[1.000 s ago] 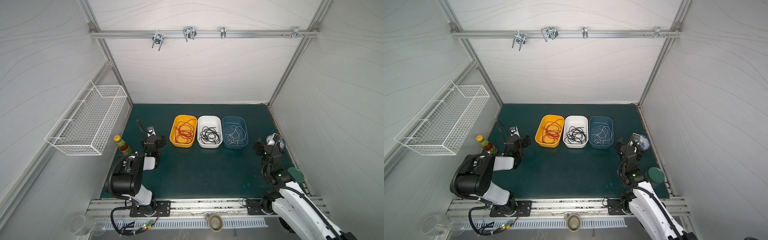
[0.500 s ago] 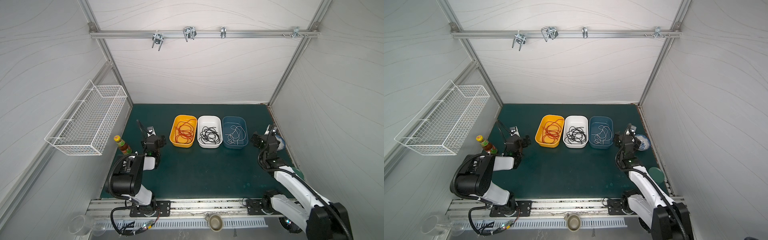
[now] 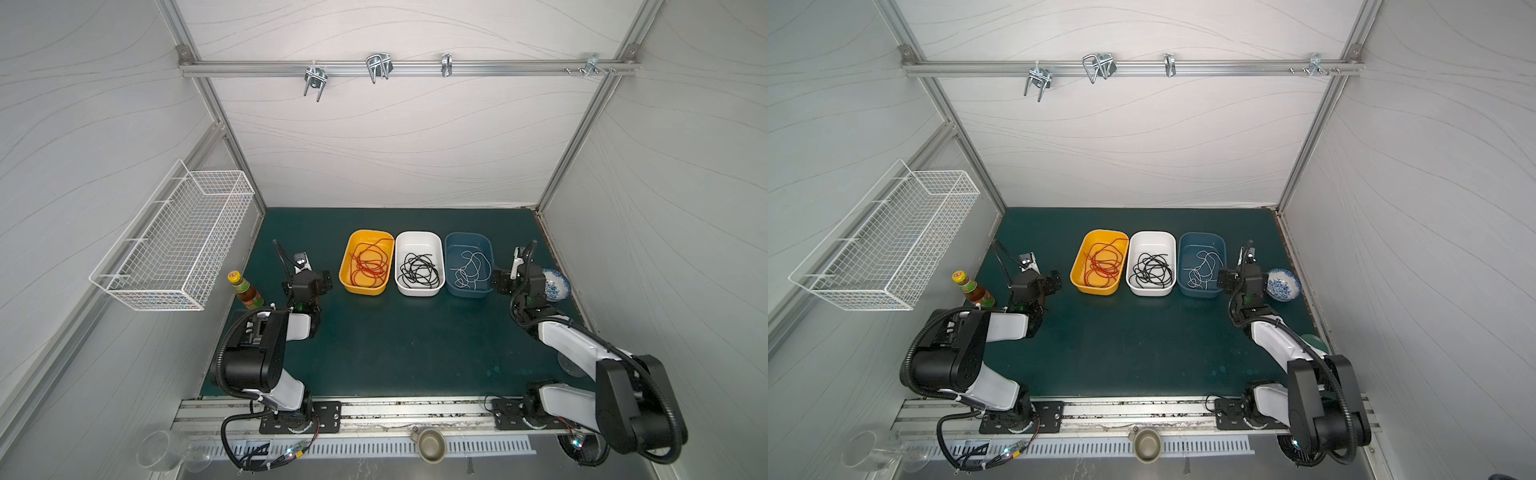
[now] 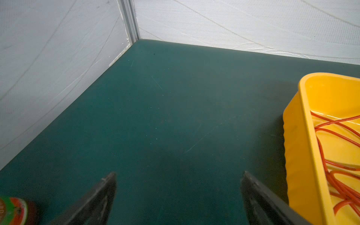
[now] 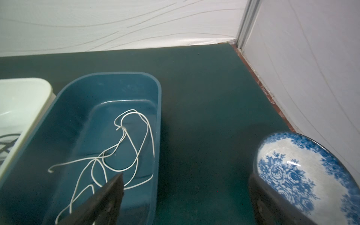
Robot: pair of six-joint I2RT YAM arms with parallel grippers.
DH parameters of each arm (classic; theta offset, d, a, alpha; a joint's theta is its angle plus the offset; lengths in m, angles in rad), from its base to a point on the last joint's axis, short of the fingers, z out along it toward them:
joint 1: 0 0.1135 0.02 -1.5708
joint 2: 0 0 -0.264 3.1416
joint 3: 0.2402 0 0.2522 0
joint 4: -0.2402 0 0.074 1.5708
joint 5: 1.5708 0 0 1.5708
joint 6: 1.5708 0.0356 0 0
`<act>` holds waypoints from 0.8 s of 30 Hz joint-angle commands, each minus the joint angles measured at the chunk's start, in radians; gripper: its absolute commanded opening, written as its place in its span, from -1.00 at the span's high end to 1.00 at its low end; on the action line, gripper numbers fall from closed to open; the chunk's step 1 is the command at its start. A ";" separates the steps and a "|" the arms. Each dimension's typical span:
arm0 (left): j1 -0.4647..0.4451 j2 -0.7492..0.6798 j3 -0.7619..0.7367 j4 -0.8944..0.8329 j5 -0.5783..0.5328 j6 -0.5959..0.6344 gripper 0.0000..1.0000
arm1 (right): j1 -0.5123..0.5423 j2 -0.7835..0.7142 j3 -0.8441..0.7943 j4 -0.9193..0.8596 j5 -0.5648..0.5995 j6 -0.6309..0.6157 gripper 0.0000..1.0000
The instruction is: Untangle the cables
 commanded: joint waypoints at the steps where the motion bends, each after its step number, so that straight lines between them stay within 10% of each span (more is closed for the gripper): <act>1: 0.003 0.007 0.001 0.052 0.006 0.001 -1.00 | -0.005 0.032 0.027 0.095 -0.032 -0.041 -0.98; 24: 0.003 0.007 0.001 0.052 0.005 0.001 -1.00 | -0.047 0.322 -0.127 0.582 -0.177 -0.092 -0.98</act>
